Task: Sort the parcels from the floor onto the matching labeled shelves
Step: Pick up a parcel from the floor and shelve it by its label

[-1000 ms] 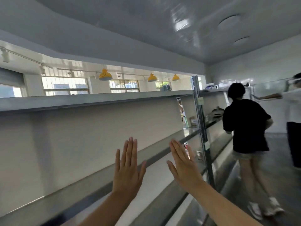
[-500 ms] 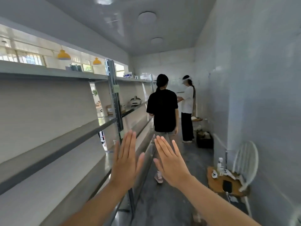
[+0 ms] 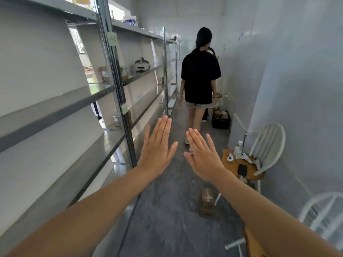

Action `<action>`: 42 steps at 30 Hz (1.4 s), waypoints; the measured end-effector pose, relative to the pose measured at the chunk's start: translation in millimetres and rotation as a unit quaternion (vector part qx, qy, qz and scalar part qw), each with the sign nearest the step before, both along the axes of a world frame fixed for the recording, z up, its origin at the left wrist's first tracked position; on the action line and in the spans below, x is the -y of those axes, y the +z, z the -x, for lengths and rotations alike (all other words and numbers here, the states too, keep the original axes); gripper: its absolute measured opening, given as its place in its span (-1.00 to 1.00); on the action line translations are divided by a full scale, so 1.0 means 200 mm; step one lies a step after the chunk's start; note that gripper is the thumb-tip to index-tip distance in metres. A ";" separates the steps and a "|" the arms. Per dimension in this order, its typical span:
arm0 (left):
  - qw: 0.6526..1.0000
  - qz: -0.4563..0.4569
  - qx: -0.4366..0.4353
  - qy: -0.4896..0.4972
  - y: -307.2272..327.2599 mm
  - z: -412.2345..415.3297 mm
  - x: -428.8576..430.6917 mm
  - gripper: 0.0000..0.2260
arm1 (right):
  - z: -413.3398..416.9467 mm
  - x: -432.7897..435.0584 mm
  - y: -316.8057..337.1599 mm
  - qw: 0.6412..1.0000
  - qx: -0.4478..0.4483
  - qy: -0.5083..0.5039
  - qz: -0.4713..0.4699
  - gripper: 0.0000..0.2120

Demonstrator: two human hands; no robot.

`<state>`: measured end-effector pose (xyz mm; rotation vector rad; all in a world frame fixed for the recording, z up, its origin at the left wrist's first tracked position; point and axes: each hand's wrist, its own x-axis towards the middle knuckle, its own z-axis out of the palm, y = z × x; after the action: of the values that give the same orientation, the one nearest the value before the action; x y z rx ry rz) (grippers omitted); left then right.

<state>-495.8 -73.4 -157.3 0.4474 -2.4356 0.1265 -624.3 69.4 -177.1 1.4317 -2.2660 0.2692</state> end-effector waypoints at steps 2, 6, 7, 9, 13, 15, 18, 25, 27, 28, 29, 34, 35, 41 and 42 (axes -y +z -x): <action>1.000 -0.011 -0.002 -0.008 -0.06 0.06 0.11 -0.37 | 0.03 0.10 -0.06 1.000 0.009 0.000 -0.014 -0.30; 1.000 -0.017 -0.004 -0.022 -0.15 0.18 0.37 -0.36 | 0.13 0.36 -0.13 0.997 0.063 -0.021 -0.042 -0.34; 0.999 -0.024 -0.005 -0.020 -0.16 0.21 0.44 -0.36 | 0.16 0.43 -0.15 0.995 0.079 -0.027 -0.049 -0.35; 0.999 -0.048 -0.007 -0.015 -0.21 0.27 0.57 -0.36 | 0.22 0.56 -0.22 0.992 0.100 -0.033 -0.066 -0.35; 0.998 -0.058 0.009 -0.033 -0.33 0.41 0.78 -0.37 | 0.35 0.73 -0.39 0.982 0.158 -0.063 -0.075 -0.35; 0.996 -0.078 0.020 -0.041 -0.38 0.51 0.85 -0.37 | 0.42 0.76 -0.46 0.977 0.181 -0.083 -0.081 -0.35; 0.990 -0.124 0.029 -0.057 -0.45 0.72 0.89 -0.36 | 0.59 0.73 -0.53 0.969 0.202 -0.109 -0.090 -0.35; 0.972 -0.185 0.094 -0.111 -0.73 1.27 0.75 -0.34 | 1.11 0.51 -0.73 0.937 0.266 -0.210 -0.090 -0.35; 0.970 -0.171 0.114 -0.126 -0.77 1.44 0.71 -0.33 | 1.29 0.44 -0.78 0.933 0.268 -0.213 -0.114 -0.35; 0.970 -0.169 0.119 -0.131 -0.77 1.53 0.70 -0.33 | 1.38 0.41 -0.79 0.929 0.274 -0.216 -0.120 -0.35; 0.969 -0.169 0.121 -0.134 -0.77 1.63 0.70 -0.34 | 1.48 0.38 -0.79 0.926 0.281 -0.222 -0.122 -0.35; 0.967 -0.186 0.124 -0.126 -0.80 2.05 0.70 -0.36 | 1.91 0.35 -0.80 0.923 0.283 -0.233 -0.121 -0.37; 0.964 -0.198 0.128 -0.121 -0.83 2.11 0.70 -0.36 | 1.98 0.36 -0.82 0.920 0.293 -0.228 -0.124 -0.37; 0.953 -0.248 0.142 -0.100 -1.05 2.36 0.74 -0.35 | 2.30 0.48 -0.98 0.909 0.332 -0.181 -0.174 -0.36; 0.951 -0.259 0.141 -0.095 -1.08 2.39 0.76 -0.35 | 2.34 0.52 -1.02 0.906 0.339 -0.181 -0.176 -0.36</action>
<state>-973.0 -225.4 -372.8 0.4364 -2.7701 -0.5828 -1091.9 -34.4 -380.3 1.1401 -3.2377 0.2782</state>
